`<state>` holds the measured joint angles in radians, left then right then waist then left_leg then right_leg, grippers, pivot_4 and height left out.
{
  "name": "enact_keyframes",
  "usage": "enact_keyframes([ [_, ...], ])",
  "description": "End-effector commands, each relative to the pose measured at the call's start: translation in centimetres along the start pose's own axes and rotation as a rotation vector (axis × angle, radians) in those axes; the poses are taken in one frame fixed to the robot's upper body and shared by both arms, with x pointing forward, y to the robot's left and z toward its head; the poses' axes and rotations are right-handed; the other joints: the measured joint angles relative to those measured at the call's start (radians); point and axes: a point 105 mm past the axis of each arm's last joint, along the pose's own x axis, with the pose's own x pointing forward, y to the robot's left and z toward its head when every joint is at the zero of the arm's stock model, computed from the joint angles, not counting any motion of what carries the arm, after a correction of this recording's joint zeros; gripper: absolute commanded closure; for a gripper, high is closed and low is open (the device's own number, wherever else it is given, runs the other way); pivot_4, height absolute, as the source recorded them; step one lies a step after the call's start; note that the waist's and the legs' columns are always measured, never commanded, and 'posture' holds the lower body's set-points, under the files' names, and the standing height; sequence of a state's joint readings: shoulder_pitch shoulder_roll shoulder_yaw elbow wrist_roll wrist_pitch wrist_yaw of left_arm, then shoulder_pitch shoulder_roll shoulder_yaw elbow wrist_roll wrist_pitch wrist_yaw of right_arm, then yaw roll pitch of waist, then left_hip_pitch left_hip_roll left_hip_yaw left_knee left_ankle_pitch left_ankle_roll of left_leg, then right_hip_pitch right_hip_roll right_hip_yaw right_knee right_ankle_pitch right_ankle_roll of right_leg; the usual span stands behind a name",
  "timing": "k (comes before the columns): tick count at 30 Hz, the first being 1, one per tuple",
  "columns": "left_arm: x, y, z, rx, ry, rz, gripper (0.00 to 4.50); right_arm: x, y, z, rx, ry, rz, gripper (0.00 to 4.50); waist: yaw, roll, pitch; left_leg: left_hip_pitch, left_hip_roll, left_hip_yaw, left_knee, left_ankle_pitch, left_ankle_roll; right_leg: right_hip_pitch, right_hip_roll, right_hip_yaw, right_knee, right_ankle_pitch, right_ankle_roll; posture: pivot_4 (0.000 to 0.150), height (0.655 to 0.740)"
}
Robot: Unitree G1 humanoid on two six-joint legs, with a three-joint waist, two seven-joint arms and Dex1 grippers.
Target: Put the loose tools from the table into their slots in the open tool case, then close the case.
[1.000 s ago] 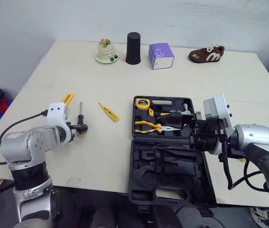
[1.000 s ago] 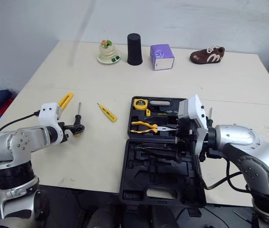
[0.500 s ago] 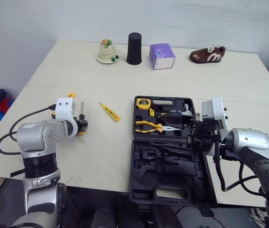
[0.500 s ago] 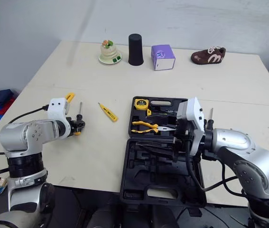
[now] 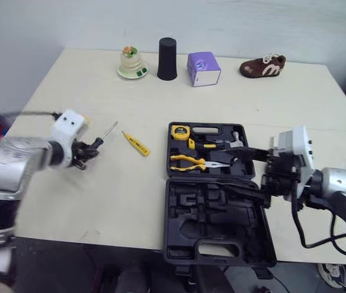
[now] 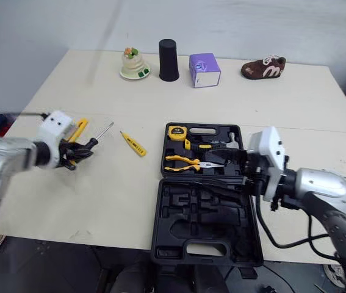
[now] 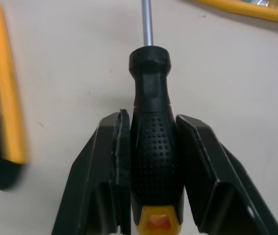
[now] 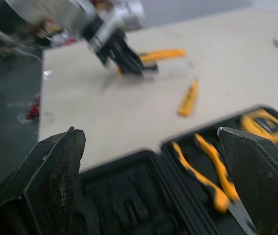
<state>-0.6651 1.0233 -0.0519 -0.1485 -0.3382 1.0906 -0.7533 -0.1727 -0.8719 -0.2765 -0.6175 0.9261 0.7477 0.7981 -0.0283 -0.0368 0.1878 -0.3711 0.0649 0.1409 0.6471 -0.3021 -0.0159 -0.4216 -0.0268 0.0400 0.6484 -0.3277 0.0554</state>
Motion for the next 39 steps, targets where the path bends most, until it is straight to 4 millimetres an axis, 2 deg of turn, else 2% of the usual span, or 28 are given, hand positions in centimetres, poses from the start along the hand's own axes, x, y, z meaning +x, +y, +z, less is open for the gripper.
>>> enact_keyframes([
  [1,0.1,-4.6,3.1,0.232,-0.049,-0.298,3.51,-1.5,0.1,-0.1,-0.006,0.028,-0.034,0.00,0.010,0.000,0.000,-0.001,-0.001,-0.001,0.000,0.000,0.001,0.000,0.000,-0.001,-0.001,-0.001,0.000,0.150,0.7383],
  [5,1.0,-8.1,5.7,0.361,-0.056,-0.487,3.51,-3.2,0.2,-1.3,0.028,0.087,-0.100,0.00,0.025,0.000,0.000,-0.005,-0.001,-0.002,0.003,-0.001,0.003,0.000,0.001,-0.002,-0.004,0.000,0.001,0.150,0.7383],
  [11,2.8,-13.2,6.8,0.471,-0.008,-0.714,3.51,-6.0,1.4,-3.6,0.090,0.191,-0.208,0.00,0.019,0.000,0.000,-0.004,-0.002,0.001,0.004,-0.003,0.005,0.000,0.002,0.004,-0.002,-0.001,0.008,0.150,0.7383],
  [18,5.2,-17.8,7.8,0.381,0.050,-0.839,3.51,-7.4,3.2,-4.3,0.140,0.219,-0.291,0.00,0.009,0.000,0.001,-0.003,-0.002,0.001,0.013,-0.002,0.006,0.000,0.002,0.006,0.006,-0.001,0.011,0.150,0.7383],
  [26,8.6,-18.4,6.9,0.438,0.118,-0.766,3.51,-7.7,4.5,-4.5,0.171,0.214,-0.342,0.00,-0.009,0.000,0.001,0.002,-0.003,-0.001,0.014,-0.002,0.008,0.005,0.003,0.009,0.007,0.001,0.014,0.150,0.7383],
  [34,8.9,-19.5,6.8,0.529,0.134,-0.823,3.51,-7.7,4.5,-4.9,0.167,0.198,-0.411,0.00,0.000,0.000,0.001,0.000,-0.004,-0.002,0.014,-0.003,0.010,0.005,0.002,0.008,0.005,0.001,0.014,0.150,0.7383],
  [39,9.7,-19.2,7.0,0.579,0.150,-0.792,3.51,-7.5,4.9,-4.9,0.169,0.191,-0.422,0.00,0.000,0.000,0.001,-0.001,-0.004,-0.002,0.014,-0.003,0.010,0.005,0.002,0.008,0.005,0.001,0.014,0.150,0.7383],
])
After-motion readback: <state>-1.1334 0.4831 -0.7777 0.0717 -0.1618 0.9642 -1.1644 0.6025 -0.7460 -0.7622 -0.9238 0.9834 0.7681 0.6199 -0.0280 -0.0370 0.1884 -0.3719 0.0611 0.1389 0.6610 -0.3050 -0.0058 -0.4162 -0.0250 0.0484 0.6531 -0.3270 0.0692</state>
